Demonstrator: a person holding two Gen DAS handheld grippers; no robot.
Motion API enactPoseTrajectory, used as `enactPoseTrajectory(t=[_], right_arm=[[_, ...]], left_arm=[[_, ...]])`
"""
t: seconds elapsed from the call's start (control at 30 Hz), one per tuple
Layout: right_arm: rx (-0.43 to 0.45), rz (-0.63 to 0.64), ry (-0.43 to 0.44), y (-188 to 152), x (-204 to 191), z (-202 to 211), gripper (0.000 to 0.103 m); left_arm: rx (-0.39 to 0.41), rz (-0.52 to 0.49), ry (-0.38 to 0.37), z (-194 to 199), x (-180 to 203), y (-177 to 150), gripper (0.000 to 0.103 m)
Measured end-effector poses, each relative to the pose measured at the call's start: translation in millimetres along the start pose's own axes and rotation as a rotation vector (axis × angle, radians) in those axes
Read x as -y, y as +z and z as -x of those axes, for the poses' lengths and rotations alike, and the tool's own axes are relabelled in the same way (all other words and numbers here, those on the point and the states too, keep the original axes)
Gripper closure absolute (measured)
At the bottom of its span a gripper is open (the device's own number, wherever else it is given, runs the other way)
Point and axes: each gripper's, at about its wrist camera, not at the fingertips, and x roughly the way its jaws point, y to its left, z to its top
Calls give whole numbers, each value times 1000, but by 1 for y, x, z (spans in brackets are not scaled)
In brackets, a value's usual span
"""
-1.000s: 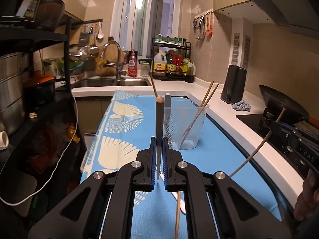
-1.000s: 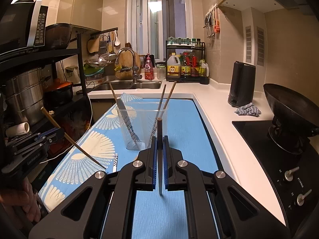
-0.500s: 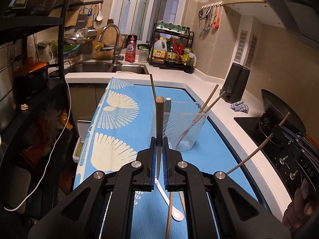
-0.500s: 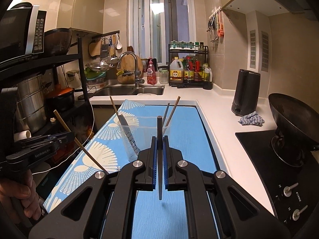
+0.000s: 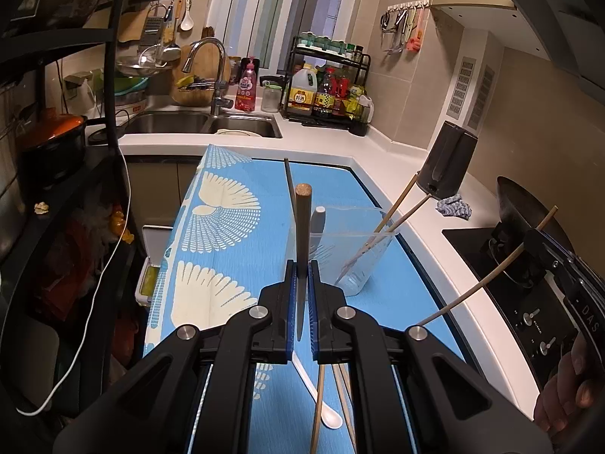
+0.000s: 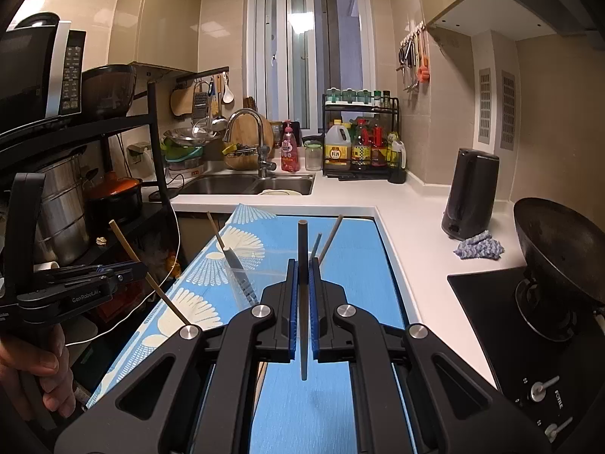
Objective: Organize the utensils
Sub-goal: 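Carry both upright chopsticks over the clear container with both tools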
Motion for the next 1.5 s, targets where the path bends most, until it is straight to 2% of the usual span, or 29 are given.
enactPoseTrajectory(t=[0.57,0.8,0.97,1.13,1.3,1.5], right_arm=[[18,-7,48,59,4,-16,98],[79,6,79,100,-3,-20,98],[101,11,74,118,-6,-40,98],[77,-21,46,113,3,-79,98],[10,-6,32,88,4,-117,98],[-136,22,47,52,1,-153,94]], left_arm=[[-30,-29,-53,-3,-4,55,97],[-23,-40,-128,4,6,95,97],[13,-65,-130,-2,19,116,97],[29,-75,-98,-25,24,127,97],[-63,-105,-56,-81,31,116,97],[-226,-140,-2,-140,31,80,96]])
